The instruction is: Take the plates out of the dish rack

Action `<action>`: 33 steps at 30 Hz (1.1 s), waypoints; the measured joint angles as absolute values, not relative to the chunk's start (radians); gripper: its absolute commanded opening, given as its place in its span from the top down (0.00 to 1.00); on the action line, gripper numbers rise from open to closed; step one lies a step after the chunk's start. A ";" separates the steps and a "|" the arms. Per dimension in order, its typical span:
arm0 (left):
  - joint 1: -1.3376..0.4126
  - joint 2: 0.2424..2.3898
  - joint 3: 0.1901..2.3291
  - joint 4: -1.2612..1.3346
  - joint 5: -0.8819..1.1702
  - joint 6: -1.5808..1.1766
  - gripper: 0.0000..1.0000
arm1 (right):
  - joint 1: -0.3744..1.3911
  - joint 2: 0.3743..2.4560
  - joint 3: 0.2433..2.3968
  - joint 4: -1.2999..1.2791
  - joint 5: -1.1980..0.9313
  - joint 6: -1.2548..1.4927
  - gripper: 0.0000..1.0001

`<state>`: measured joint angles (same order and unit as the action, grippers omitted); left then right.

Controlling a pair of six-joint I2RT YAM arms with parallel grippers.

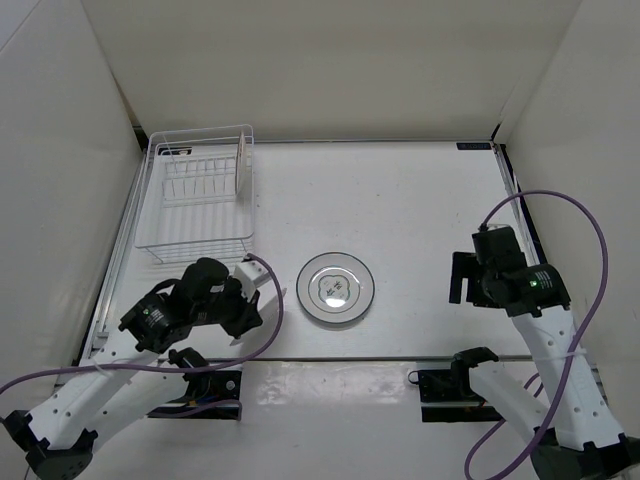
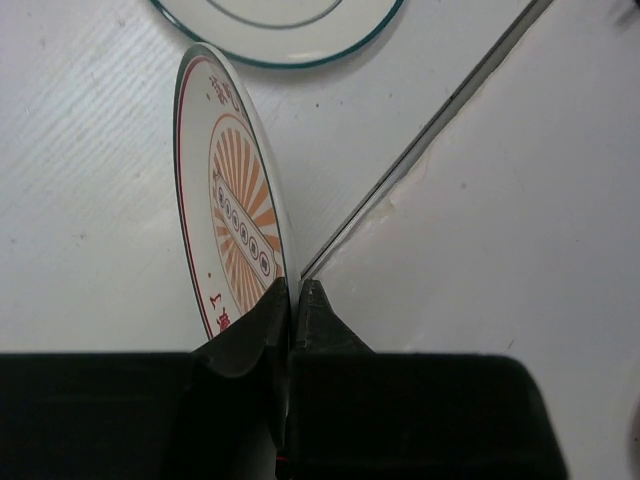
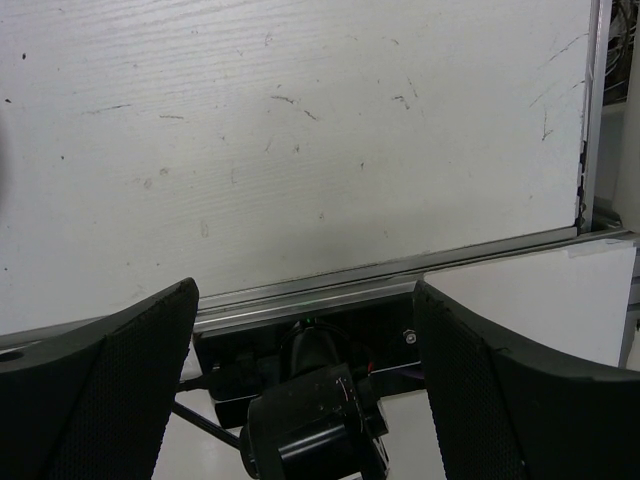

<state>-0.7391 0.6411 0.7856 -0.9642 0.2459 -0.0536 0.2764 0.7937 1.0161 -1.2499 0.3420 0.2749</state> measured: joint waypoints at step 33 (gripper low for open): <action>-1.254 0.934 0.603 -0.467 -0.346 -0.297 0.99 | 0.276 0.806 1.010 -1.247 0.357 0.280 0.11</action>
<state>-1.2541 0.9337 0.6025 -0.4667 -0.3458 -0.2974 0.2764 0.8062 1.0096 -1.2472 0.3569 0.2798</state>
